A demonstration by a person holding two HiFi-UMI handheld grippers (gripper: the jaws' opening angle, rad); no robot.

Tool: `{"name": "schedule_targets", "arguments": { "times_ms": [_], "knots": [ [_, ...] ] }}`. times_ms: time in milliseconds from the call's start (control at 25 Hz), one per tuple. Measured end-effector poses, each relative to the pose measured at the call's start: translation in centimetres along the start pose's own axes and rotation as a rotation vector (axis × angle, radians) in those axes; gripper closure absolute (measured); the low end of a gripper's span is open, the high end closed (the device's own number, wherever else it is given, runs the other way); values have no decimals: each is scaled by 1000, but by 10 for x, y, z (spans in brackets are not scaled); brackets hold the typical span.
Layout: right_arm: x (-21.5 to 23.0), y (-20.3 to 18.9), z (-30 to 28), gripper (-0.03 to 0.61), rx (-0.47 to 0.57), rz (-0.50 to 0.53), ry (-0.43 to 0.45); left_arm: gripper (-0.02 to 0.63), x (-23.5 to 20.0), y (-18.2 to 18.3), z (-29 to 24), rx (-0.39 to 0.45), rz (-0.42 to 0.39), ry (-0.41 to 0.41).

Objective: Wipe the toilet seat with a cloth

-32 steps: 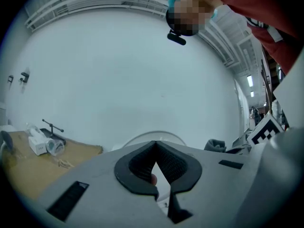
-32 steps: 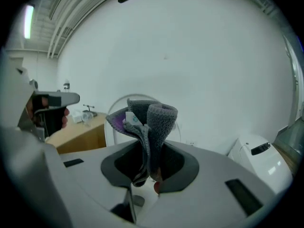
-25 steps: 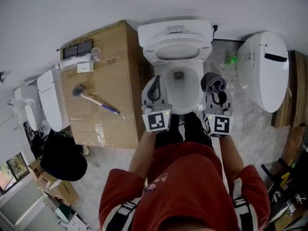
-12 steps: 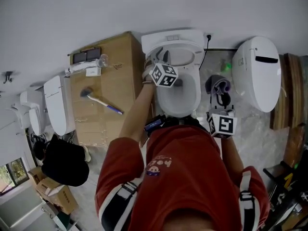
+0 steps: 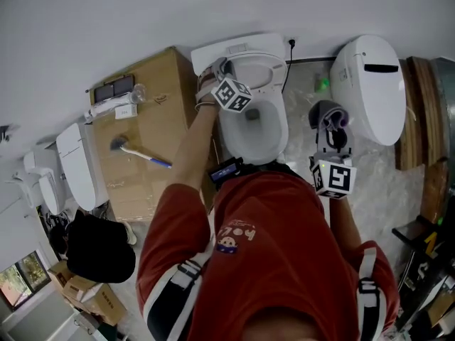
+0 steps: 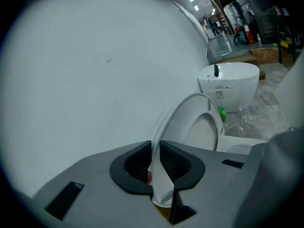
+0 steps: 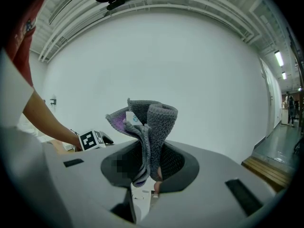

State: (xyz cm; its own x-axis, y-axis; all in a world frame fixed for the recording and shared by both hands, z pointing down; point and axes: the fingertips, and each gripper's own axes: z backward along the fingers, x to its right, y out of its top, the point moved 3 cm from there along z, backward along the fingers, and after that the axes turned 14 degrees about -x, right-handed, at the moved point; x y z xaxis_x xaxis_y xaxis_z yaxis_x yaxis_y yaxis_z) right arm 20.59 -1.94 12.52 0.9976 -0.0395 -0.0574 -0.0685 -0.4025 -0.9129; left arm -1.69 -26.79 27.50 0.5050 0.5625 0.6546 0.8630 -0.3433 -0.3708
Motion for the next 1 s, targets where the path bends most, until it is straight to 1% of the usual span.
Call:
{"name": "schedule_targets", "arguments": {
  "times_ms": [120,240,440,640,800,1000],
  "knots": [
    [0,0,2,503,-6,5,7,552,6,-3,12,17,-5,-7],
    [-5,1,0,503,-14,18,38,552,17,-10,30,33,-11,-21],
    [-15,2,-15,503,4,35,92,552,33,-11,54,75,-79,-64],
    [-30,-13,-13,503,-51,54,190,549,89,-43,104,52,-132,-215],
    [-45,-27,-22,503,-78,72,252,538,130,-72,133,29,-140,-351],
    [-58,-58,-36,503,-137,94,284,527,200,-117,155,-11,-202,-508]
  ]
}}
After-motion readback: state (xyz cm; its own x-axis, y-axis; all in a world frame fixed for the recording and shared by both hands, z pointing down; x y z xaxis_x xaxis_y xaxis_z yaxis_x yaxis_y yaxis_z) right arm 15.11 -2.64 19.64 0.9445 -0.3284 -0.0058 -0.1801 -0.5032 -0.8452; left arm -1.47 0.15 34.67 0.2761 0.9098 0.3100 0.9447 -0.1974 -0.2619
